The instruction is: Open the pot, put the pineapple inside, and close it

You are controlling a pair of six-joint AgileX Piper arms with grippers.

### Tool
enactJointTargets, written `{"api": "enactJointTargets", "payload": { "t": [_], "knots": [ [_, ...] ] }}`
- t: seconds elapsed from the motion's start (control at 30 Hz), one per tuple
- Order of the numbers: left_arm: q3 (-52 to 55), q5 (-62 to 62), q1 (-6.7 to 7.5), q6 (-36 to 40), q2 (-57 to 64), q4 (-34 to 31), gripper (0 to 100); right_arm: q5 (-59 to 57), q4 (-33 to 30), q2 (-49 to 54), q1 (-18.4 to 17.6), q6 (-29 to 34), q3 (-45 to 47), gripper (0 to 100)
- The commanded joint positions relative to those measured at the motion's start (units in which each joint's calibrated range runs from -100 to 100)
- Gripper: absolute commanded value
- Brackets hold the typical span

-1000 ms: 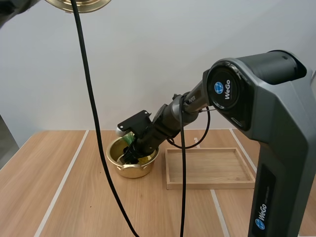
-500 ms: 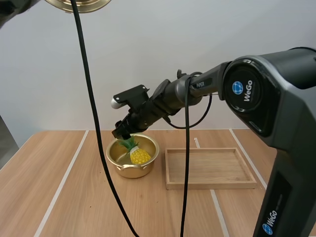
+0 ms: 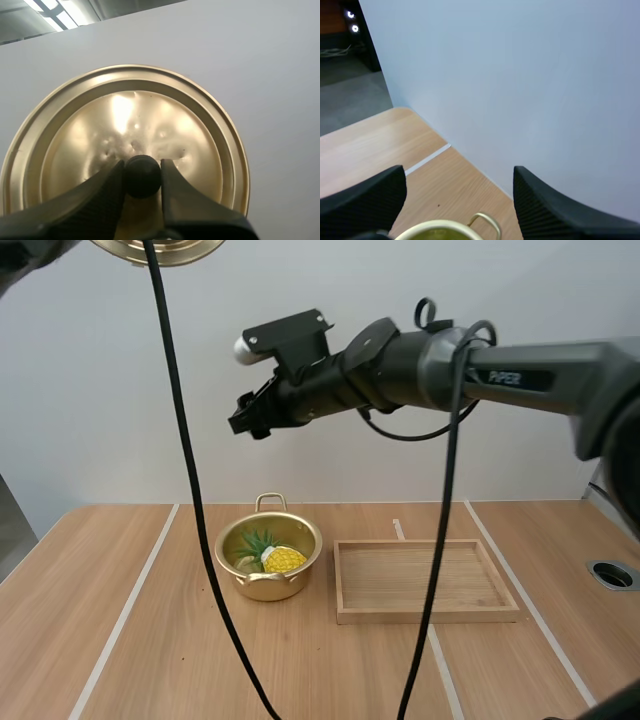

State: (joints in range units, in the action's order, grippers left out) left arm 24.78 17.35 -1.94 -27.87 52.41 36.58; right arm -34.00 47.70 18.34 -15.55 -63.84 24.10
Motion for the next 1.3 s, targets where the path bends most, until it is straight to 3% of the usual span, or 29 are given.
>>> {"api": "enactJointTargets", "payload": {
  "t": [0.0,0.47,0.5,0.6,0.67,0.9,1.27],
  "knots": [
    [-0.50,-1.98,0.17,0.57,0.35,0.95,0,1.95,-0.46,4.78,1.51,1.03,-0.35,100],
    [-0.50,-1.98,0.17,0.57,0.35,0.95,0,3.58,-1.66,22.11,12.42,6.90,-0.35,100],
    [-0.50,-1.98,0.17,0.57,0.35,0.95,0,3.58,-2.56,22.79,13.17,7.04,-0.35,92],
    [-0.50,-1.98,0.17,0.57,0.35,0.95,0,3.58,-7.52,25.28,14.76,7.58,-0.35,45],
    [-0.50,-1.98,0.17,0.57,0.35,0.95,0,3.58,-10.66,26.94,15.77,8.01,-0.35,2],
    [-0.50,-1.98,0.17,0.57,0.35,0.95,0,2.77,-16.70,31.78,19.14,20.03,0.03,0],
    [-0.50,-1.98,0.17,0.57,0.35,0.95,0,-12.57,-24.37,33.20,21.73,32.06,0.03,0]
  ]
}}
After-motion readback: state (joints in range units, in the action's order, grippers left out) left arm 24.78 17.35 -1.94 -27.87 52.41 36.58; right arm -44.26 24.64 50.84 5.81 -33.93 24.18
